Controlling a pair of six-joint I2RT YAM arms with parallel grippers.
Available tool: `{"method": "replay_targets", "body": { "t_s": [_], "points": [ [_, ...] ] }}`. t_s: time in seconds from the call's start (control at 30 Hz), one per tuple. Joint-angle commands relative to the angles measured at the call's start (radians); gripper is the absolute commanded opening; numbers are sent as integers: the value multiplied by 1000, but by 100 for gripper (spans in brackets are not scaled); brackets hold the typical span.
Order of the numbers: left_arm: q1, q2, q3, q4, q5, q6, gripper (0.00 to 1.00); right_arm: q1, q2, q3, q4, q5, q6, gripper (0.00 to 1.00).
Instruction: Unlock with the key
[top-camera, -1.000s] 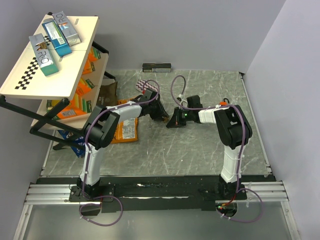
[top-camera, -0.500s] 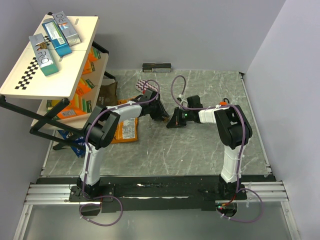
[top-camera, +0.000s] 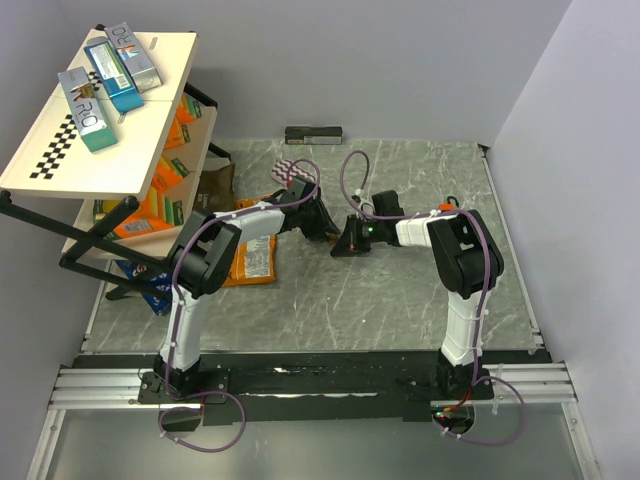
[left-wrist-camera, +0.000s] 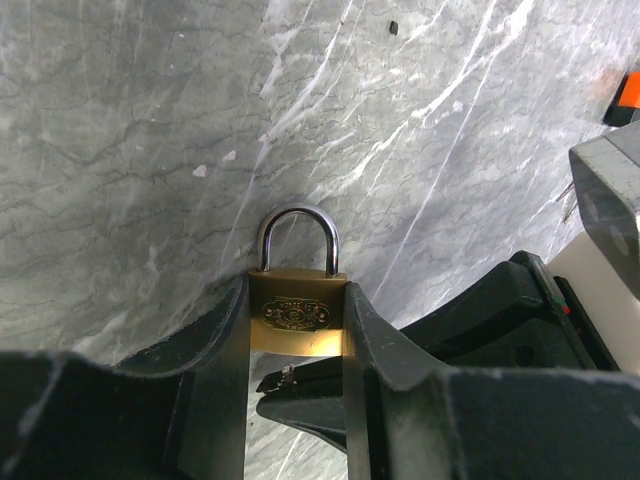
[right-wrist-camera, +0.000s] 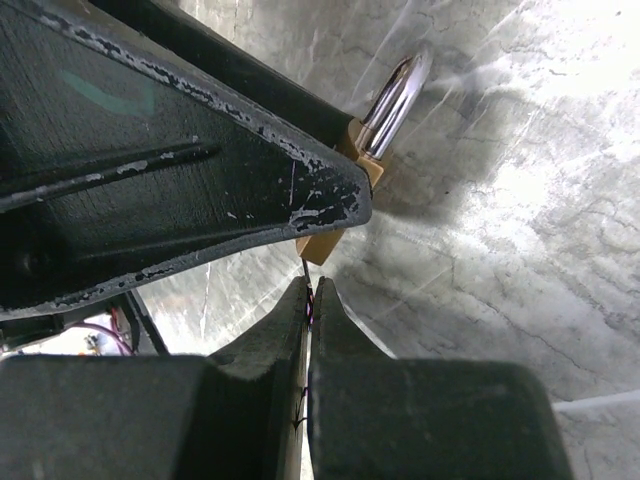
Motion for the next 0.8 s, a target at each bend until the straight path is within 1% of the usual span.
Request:
{"method": "replay_targets", "body": {
  "t_s": [0.0, 0.27, 0.5, 0.77],
  "points": [
    [-15, 60, -18, -99, -24, 10, 1, 2, 10, 44, 14, -2, 22, 0],
    [-14, 58, -27, -96, -25, 10, 1, -18, 18, 47, -3, 34, 46, 0],
    [-14, 54, -27, -96, -28, 13, 1, -18, 31, 68, -55, 56, 40, 0],
    [-15, 54, -35, -95, -34, 13, 1, -19, 39, 113, -55, 47, 65, 0]
  ]
}}
